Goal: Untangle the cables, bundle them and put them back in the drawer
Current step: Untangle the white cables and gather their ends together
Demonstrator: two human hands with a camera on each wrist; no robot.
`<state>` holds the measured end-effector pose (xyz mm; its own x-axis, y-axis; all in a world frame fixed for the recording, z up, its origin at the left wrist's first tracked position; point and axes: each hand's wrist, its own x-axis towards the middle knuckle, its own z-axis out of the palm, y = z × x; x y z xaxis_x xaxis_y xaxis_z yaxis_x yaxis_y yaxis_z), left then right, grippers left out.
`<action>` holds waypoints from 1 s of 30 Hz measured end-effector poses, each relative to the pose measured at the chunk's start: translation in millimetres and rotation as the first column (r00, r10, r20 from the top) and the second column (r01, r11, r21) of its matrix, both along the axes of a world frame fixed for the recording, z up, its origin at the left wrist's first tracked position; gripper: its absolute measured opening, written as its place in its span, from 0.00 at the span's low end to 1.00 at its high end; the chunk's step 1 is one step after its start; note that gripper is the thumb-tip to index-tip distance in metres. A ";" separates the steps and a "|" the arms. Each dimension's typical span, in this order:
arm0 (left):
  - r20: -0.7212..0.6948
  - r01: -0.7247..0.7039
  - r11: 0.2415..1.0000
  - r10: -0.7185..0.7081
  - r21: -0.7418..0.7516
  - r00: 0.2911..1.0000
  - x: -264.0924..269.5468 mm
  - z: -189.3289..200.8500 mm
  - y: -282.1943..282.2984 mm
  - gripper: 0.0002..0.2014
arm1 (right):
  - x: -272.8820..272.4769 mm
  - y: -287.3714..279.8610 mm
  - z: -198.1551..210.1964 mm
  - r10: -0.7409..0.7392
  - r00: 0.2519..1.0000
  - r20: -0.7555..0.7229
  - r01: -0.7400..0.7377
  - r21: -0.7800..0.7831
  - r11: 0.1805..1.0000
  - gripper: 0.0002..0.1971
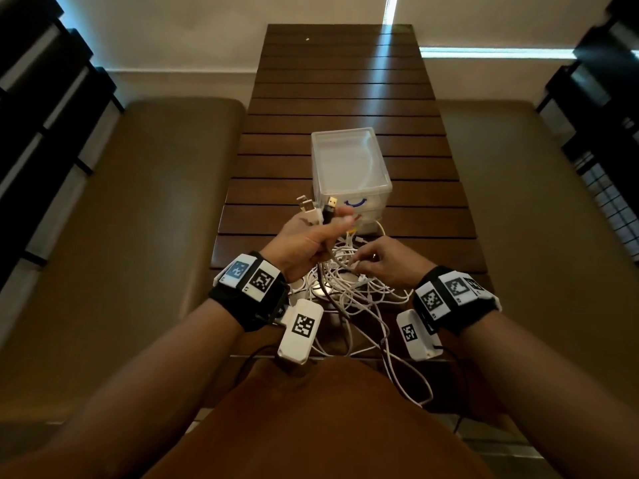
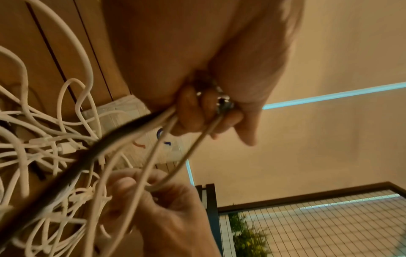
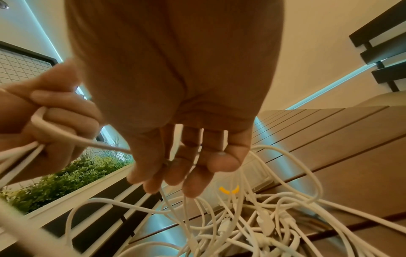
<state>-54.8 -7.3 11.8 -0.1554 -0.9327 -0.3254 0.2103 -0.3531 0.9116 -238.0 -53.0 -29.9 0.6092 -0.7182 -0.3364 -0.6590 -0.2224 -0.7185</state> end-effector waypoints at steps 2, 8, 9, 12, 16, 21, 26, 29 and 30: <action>0.073 0.005 0.999 -0.009 0.053 0.997 -4.1 -0.7 0.1 0.10 | 0.7 -0.2 0.0 0.033 0.998 -0.061 -0.035 -0.017 0.999 0.06; -0.140 0.013 0.999 -0.007 0.038 0.990 -0.4 19.7 -7.1 0.20 | -3.5 -5.4 -12.8 -0.094 0.985 -0.142 0.079 -0.111 0.991 0.09; -0.169 0.005 0.999 0.001 0.034 0.986 0.4 23.5 -8.1 0.21 | -5.2 -6.8 -13.4 -0.124 0.983 -0.135 0.106 -0.133 0.985 0.09; -0.274 -0.049 0.998 0.060 0.048 0.960 5.2 25.4 -8.6 0.20 | -9.1 -12.9 -12.4 -0.159 0.983 -0.095 0.142 -0.164 0.976 0.08; -0.174 -0.113 0.991 0.123 0.069 0.977 8.5 8.8 -10.0 0.09 | -8.2 -16.1 -6.4 -0.151 0.988 0.014 0.151 -0.160 0.975 0.07; 0.120 -0.075 0.995 0.066 0.072 0.991 -6.0 -3.6 -11.8 0.09 | 3.8 -9.4 31.9 -0.195 0.900 0.391 0.223 -0.027 0.974 0.07; 0.453 0.031 0.999 -0.019 -0.018 0.891 -19.2 -13.5 -10.7 0.08 | 6.3 -15.4 72.5 -0.210 0.778 0.592 0.340 -0.115 0.933 0.08; 0.494 0.017 1.000 -0.005 -0.019 0.870 -26.4 -13.0 -13.2 0.10 | 9.8 -16.5 79.6 -0.206 0.701 0.683 0.407 -0.146 0.902 0.08; 0.483 0.020 1.000 -0.012 -0.012 0.875 -27.3 -10.2 -15.5 0.08 | 10.2 -16.1 78.4 -0.246 0.656 0.713 0.451 -0.110 0.886 0.08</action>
